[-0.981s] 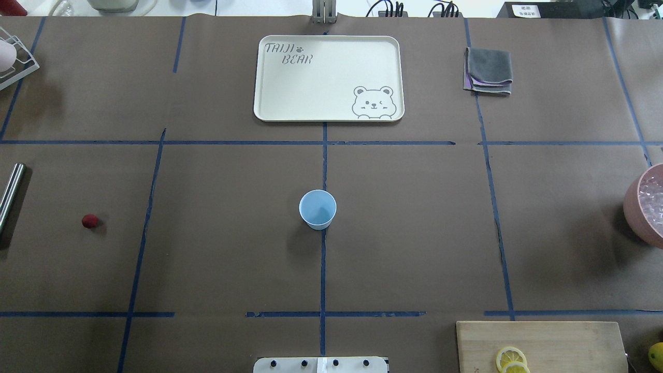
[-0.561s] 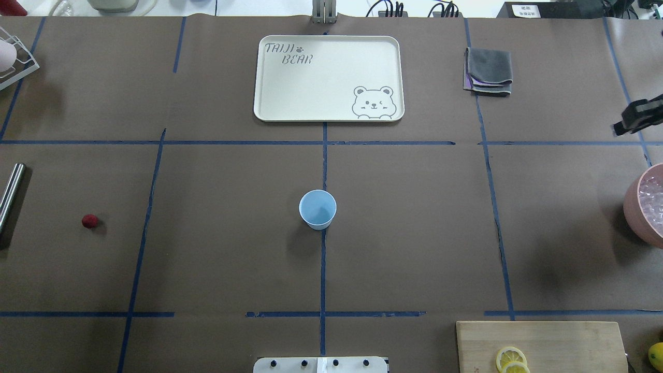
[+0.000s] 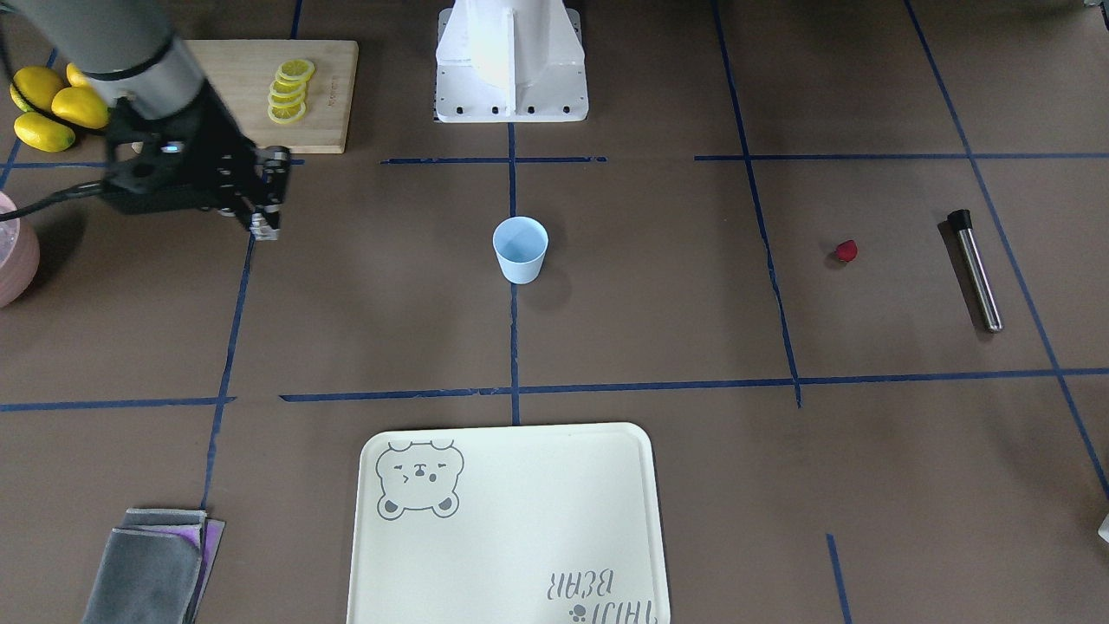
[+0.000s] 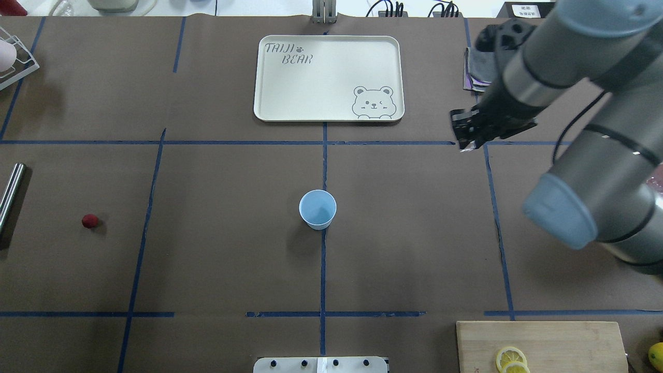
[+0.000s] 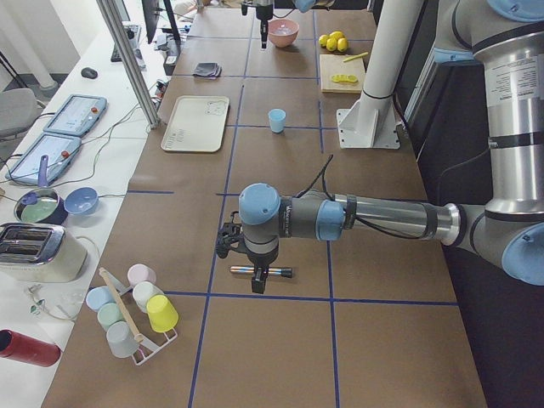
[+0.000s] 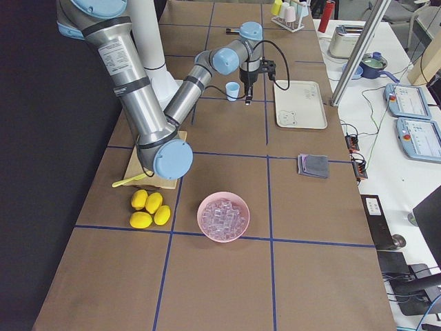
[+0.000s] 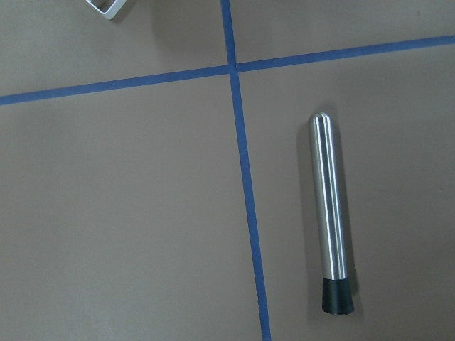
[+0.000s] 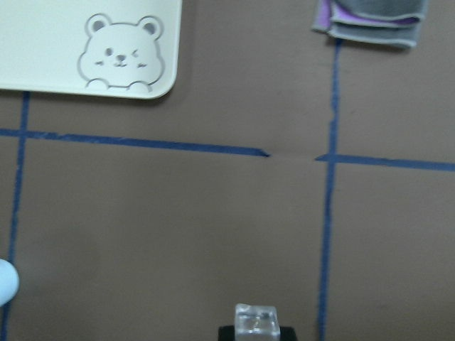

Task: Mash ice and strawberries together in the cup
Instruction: 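Carry the ice cube over the light-blue cup and release it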

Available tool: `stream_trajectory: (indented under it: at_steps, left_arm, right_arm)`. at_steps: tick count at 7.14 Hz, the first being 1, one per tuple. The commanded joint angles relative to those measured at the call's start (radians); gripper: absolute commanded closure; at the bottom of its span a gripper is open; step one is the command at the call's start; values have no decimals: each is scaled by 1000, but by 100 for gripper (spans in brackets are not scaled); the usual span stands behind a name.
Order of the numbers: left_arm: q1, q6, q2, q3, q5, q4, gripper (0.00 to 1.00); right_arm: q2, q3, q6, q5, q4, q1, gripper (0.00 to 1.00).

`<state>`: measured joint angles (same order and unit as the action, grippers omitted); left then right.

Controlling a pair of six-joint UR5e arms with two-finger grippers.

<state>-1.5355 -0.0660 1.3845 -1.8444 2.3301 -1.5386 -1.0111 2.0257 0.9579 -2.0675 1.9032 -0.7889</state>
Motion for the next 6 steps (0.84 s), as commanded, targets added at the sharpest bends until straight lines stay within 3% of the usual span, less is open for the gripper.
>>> stream_trajectory:
  at_steps: [1, 3, 5, 6]
  left_arm:
    - [0, 0, 1, 1, 0, 0, 0]
    - [2, -2, 1, 1, 0, 0, 0]
    - [2, -2, 1, 1, 0, -2, 0]
    - [2, -2, 2, 1, 0, -2, 0]
  right_arm:
    - [237, -164, 232, 122, 22, 188, 99]
    - [290, -241, 314, 220, 11, 292, 98]
    - [339, -394, 362, 230, -123, 307, 98]
    - [338, -409, 364, 230, -133, 312, 98]
